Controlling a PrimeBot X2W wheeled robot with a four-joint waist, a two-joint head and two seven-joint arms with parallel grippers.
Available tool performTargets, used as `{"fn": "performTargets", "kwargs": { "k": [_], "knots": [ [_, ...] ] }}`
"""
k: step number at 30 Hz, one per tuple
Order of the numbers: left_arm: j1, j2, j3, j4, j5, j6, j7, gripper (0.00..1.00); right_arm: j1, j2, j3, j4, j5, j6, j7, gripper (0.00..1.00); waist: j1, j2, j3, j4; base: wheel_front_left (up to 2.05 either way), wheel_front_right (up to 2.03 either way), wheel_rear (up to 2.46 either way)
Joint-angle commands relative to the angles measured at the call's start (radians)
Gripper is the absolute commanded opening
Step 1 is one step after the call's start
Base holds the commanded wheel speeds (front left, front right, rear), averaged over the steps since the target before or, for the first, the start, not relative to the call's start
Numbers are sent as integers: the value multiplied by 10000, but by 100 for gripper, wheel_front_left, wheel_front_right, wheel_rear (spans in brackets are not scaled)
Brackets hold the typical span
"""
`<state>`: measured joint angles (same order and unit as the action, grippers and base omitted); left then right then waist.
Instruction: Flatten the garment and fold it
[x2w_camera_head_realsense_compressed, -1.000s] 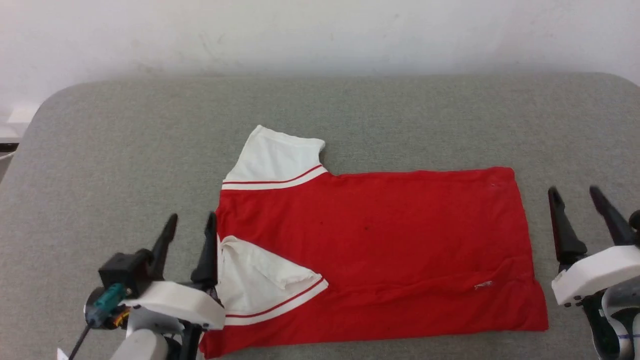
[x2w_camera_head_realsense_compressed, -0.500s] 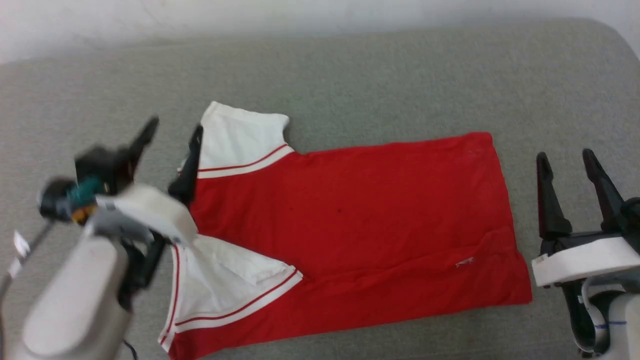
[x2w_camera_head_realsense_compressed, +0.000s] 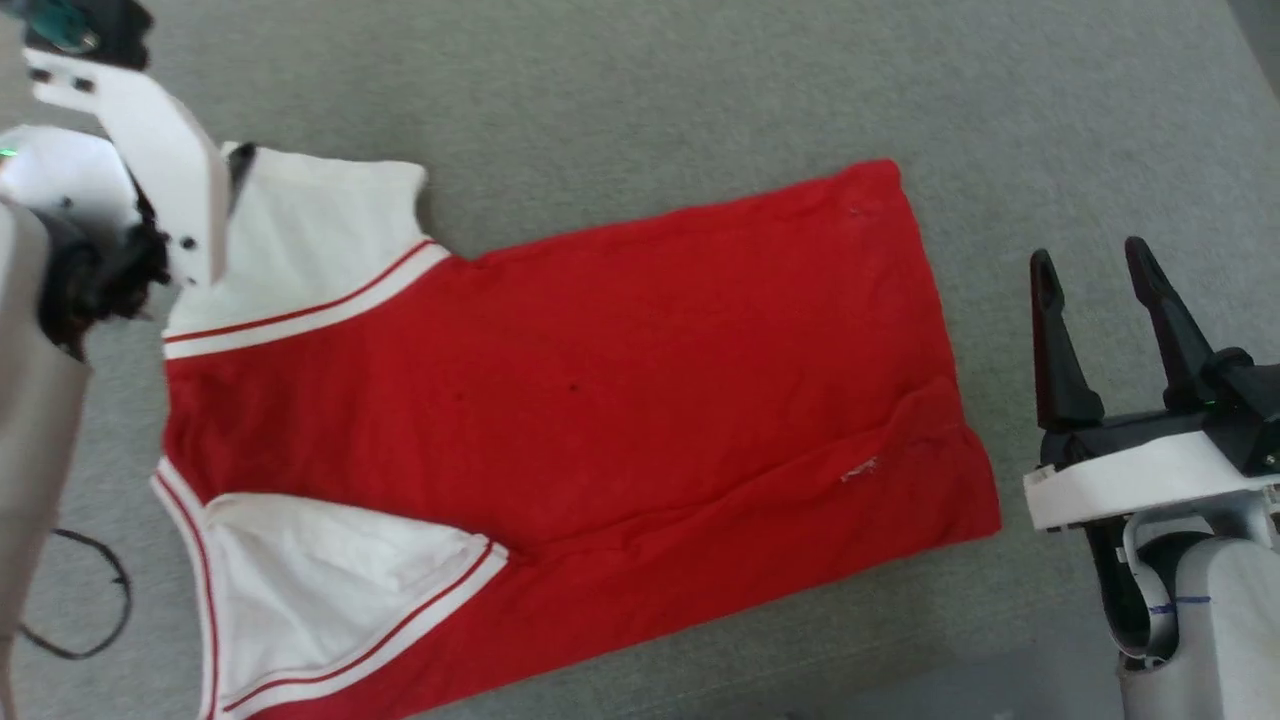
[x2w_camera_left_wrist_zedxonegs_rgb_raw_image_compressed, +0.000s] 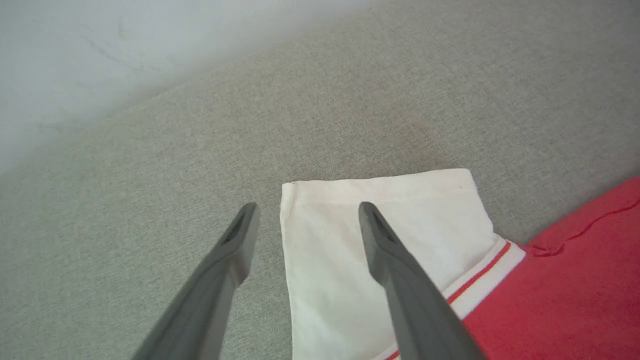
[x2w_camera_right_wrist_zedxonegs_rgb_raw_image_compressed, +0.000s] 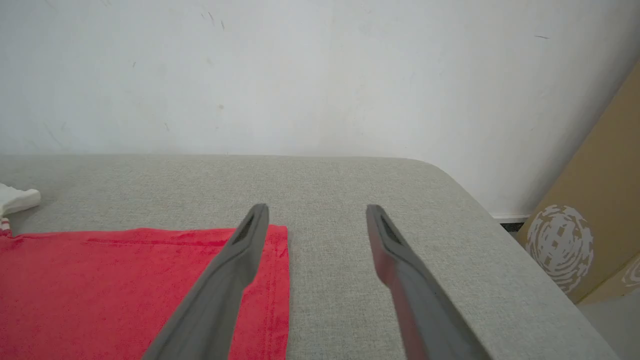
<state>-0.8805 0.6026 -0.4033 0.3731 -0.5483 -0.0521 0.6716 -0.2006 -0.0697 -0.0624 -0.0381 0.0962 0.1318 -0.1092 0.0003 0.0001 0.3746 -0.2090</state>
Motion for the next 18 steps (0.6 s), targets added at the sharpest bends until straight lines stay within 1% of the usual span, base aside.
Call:
{"fn": "performTargets", "kwargs": {
  "k": [1, 4, 6, 9, 13, 15, 16, 17, 18],
  "knots": [
    [-379, 148, -8, 372, -113, 82, 691, 100, -216, 77, 78, 35, -1, -11, -107, 100, -3, -1, 843, -848, 0, 0, 0],
    [-786, 326, 34, 840, -204, 380, 1745, 100, -321, 126, 157, 69, -16, -11, -118, 100, -3, -1, 1020, -1043, 0, 0, 0],
    [-974, 453, 61, 1019, -237, 455, 2126, 100, -356, 149, 191, -1, 10, -11, -104, 100, -3, -1, 1130, -1146, 0, 0, 0],
    [-1138, 597, 153, 1234, -301, 585, 2415, 100, -361, 171, 171, -158, 46, -11, -83, 100, -3, -1, 1286, -1268, 0, 0, 0],
    [-1196, 764, 186, 1461, -261, 737, 2538, 100, -349, 185, 123, -340, 62, -11, -53, 100, -3, -1, 1451, -1347, 0, 0, 0],
    [-1124, 856, 45, 1544, -187, 622, 2626, 100, -335, 189, 108, -380, 71, -11, -17, 100, -3, -1, 1507, -1350, 0, 0, 0],
    [-1057, 839, 5, 1611, -256, 553, 2749, 95, -328, 190, 103, -391, 95, -11, -9, 100, -3, -1, 1524, -1338, 0, 0, 0],
    [-996, 784, -8, 1640, -363, 483, 2833, 36, -318, 191, 90, -399, 124, -11, 3, 100, -3, -1, 1541, -1310, 0, 0, 0],
    [-962, 710, 48, 1649, -493, 478, 2831, 0, -309, 191, 71, -396, 143, -11, 22, 100, -3, -1, 1553, -1272, 0, 0, 0]
  ]
}}
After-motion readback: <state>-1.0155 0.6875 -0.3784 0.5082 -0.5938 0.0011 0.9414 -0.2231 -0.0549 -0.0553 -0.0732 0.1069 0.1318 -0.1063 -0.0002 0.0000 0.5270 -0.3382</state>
